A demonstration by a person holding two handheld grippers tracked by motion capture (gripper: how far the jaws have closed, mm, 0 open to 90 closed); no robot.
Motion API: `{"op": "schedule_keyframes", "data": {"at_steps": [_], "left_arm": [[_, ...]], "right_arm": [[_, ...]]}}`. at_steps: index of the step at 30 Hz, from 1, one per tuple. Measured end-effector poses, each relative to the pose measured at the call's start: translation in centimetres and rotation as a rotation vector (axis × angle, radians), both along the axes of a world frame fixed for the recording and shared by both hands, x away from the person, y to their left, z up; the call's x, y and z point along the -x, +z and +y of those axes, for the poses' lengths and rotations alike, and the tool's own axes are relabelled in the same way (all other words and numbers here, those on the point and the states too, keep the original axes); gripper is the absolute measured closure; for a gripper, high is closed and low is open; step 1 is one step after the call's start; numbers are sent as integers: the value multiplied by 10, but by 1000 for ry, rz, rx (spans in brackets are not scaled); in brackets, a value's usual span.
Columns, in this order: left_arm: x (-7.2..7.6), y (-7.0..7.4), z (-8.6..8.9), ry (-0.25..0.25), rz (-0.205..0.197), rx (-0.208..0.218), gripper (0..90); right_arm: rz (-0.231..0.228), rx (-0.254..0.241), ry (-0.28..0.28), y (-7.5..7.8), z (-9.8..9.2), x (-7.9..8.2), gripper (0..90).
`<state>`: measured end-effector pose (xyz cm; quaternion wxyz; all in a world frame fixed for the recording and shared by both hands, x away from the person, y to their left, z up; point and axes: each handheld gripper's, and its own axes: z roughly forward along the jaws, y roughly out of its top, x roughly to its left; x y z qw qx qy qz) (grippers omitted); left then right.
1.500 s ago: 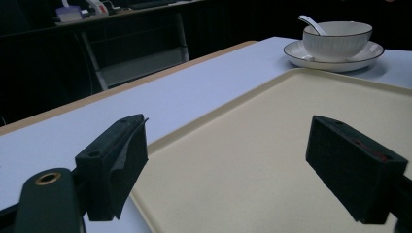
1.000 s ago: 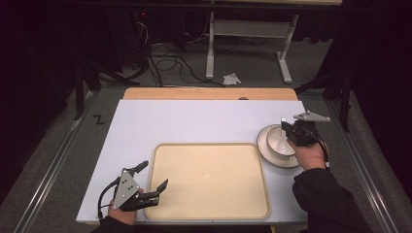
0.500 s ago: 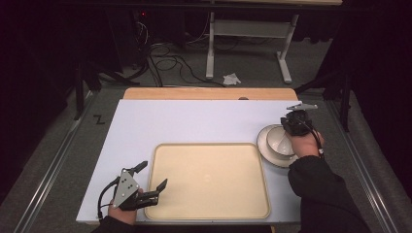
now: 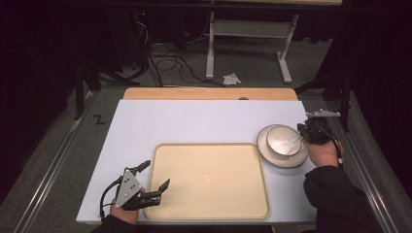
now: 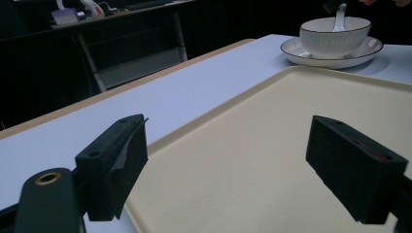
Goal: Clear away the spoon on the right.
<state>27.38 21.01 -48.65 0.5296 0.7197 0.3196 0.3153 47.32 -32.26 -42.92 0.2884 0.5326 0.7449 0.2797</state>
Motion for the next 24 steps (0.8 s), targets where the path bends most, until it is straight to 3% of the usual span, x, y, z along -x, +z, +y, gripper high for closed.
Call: {"op": "schedule_keyframes", "data": {"at_steps": [14, 24], "left_arm": [[0, 0, -2, -13, 3, -6, 158], [0, -1, -4, -12, 8, -9, 158]], "right_arm": [[-19, -42, 0, -5, -27, 35, 900], [-41, -75, 34, -4, -30, 56, 900]]}}
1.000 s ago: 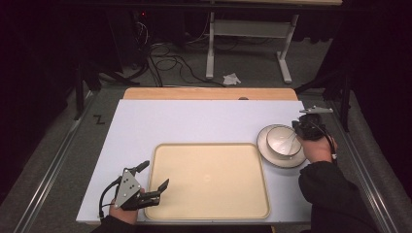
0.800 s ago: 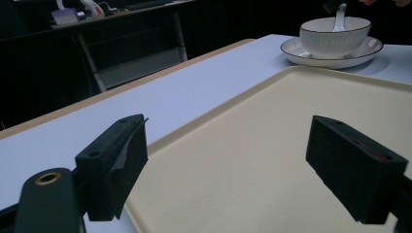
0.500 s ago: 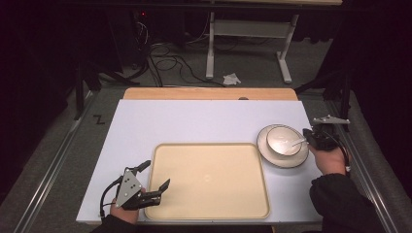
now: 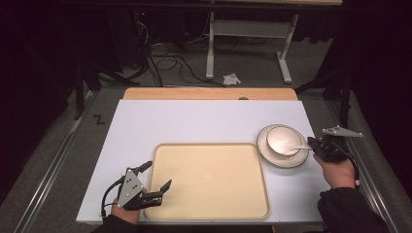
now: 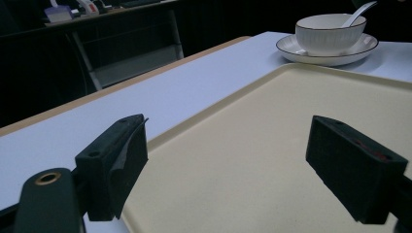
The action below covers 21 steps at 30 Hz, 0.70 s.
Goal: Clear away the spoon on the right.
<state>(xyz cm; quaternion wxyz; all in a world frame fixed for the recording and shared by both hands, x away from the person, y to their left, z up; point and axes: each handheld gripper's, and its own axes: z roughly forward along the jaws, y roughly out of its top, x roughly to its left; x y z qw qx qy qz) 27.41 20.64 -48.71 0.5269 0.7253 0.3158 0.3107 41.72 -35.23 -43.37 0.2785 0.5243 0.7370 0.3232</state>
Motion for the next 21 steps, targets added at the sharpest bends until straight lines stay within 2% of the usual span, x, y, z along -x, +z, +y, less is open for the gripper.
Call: {"op": "schedule_keyframes", "data": {"at_steps": [11, 14, 19, 21], "left_arm": [[1, 0, -1, -6, -2, 7, 158], [-3, -1, 1, 3, 9, 19, 158], [-10, -1, -1, 4, 16, 40, 158], [-11, -2, -4, -14, 17, 24, 159]], "right_arm": [[-5, -17, 40, -3, 6, 14, 900], [-8, -37, 53, -3, 10, 18, 900], [-8, -40, 72, -3, 18, 22, 900], [-34, -34, 76, 2, 20, 26, 900]]}}
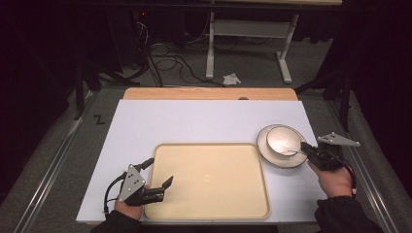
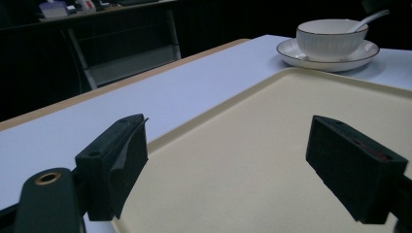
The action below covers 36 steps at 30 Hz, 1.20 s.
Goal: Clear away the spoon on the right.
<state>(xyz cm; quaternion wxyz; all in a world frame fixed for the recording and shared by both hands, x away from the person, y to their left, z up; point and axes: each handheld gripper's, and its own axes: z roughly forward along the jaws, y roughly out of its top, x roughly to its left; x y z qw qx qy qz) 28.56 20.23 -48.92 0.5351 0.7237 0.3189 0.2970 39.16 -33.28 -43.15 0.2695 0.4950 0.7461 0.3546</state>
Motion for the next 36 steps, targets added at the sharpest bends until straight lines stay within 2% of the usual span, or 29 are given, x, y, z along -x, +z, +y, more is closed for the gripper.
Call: {"op": "schedule_keyframes", "data": {"at_steps": [5, 8, 12, 13, 18, 25, 28, 34, 36], "left_arm": [[4, 2, -1, -18, -19, -9, 158], [4, 2, 0, -14, -19, -6, 158], [2, 1, 1, -1, -11, -5, 158], [1, 1, 0, 0, -9, -5, 158], [0, 0, -4, -11, -8, -17, 158], [0, 0, -5, -13, -8, -19, 158], [-1, 0, -5, -14, -7, -15, 158], [-1, 0, -5, -22, -7, -18, 158], [-2, 0, -6, -24, -8, -7, 158]], "right_arm": [[-39, 16, -25, 10, -7, 3, 900], [-33, 12, -43, 9, -14, 2, 900], [-4, 11, -76, 0, -28, 0, 900], [11, 12, -90, -6, -34, -1, 900], [29, -14, -109, -16, -41, 0, 900], [8, -22, -68, -16, -33, 8, 900], [-7, -14, -35, -16, -25, 14, 900], [-17, -32, -8, -16, -12, 22, 900], [-25, -31, 15, -17, -5, 26, 900]]}}
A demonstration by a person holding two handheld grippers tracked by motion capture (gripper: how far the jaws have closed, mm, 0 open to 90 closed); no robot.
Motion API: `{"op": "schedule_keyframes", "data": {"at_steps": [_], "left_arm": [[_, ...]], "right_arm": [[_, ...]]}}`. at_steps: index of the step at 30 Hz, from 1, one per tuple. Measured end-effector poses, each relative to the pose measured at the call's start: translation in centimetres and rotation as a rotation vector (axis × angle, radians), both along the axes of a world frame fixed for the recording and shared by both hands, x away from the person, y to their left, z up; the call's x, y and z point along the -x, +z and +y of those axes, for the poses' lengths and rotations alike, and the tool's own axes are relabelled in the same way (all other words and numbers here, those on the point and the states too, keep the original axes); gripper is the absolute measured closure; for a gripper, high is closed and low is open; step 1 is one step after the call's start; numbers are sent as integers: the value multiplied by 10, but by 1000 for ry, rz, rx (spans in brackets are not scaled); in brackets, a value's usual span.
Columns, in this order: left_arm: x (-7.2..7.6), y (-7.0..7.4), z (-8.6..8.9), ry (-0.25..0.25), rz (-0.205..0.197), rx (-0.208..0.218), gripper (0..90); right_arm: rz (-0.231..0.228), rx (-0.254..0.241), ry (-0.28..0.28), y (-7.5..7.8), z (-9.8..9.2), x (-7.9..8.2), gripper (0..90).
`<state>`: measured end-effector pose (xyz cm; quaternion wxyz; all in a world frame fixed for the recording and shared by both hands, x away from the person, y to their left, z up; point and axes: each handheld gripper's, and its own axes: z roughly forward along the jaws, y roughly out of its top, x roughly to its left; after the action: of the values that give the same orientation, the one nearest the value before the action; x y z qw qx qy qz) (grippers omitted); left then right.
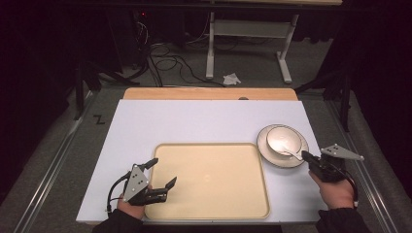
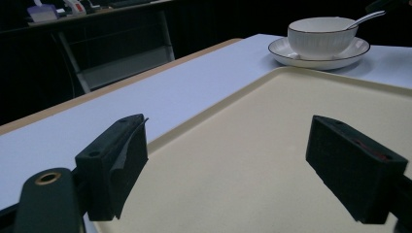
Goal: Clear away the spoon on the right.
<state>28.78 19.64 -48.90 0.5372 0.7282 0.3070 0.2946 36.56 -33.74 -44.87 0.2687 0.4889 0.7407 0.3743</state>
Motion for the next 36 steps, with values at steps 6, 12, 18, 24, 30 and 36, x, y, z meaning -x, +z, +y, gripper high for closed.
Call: {"op": "schedule_keyframes", "data": {"at_steps": [6, 12, 18, 24, 30, 36], "left_arm": [[-2, 0, -4, -17, 3, -9, 158], [-4, -1, -4, -19, 9, -12, 158], [-4, -2, -5, -22, 9, -20, 158], [-3, -2, -4, -12, 11, -25, 158], [-5, -3, -8, -18, 13, -45, 158], [1, -2, -11, -32, -3, -67, 158]], "right_arm": [[-18, -9, -6, -1, 8, 7, 900], [-83, -171, -54, 8, 3, 18, 695], [-88, -234, -76, 3, 11, 19, 528], [-52, -352, -96, -14, 11, 12, 538], [-48, -398, -107, -19, 12, 14, 589], [-24, -444, -90, -23, 8, 15, 660]]}}
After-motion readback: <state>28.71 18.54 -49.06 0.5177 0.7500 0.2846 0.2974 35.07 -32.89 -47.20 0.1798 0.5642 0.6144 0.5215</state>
